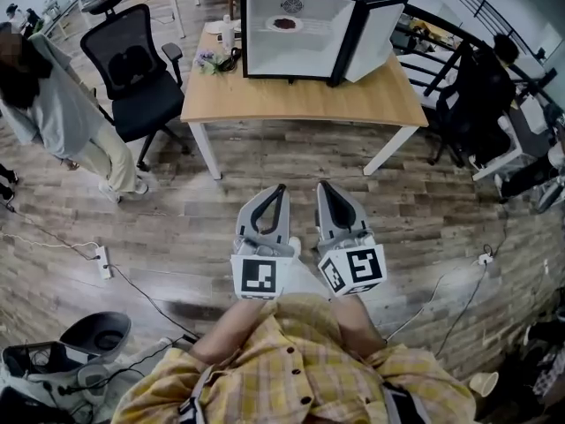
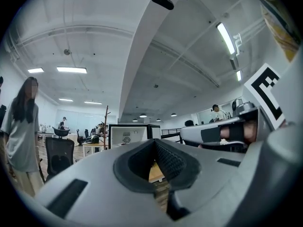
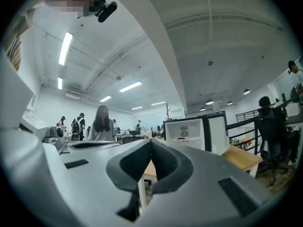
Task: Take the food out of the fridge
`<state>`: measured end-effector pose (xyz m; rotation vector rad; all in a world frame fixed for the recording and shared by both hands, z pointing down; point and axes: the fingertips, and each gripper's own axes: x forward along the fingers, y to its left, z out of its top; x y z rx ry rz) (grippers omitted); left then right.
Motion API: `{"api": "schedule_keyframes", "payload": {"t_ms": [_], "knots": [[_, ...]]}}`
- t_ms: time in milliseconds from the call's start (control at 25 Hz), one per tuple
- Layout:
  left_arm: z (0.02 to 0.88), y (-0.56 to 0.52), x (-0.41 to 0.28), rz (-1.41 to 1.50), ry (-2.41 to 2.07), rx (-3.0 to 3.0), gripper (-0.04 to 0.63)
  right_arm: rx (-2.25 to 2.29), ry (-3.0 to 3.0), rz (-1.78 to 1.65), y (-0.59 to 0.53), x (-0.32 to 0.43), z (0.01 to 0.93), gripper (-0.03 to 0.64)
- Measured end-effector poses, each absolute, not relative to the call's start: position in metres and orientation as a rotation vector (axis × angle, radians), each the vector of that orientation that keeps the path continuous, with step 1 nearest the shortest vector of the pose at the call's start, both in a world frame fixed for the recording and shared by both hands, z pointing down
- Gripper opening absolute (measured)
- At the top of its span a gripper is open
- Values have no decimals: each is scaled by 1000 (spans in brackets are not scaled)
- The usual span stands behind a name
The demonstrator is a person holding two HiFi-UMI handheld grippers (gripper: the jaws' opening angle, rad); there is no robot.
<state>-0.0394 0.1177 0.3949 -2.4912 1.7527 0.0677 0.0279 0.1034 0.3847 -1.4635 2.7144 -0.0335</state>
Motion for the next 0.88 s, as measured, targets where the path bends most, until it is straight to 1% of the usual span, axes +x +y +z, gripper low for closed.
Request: {"api": "schedule_keyframes", "payload": {"t_ms": [520,880], "knots": [[378,-28,-14,28,1776,-2457,6,-1414,2726,-80,-40,52,371,8],[382,-101,3,-39,1840,-2433,6,-1358,2734,-93,-111,67,372,8]]}}
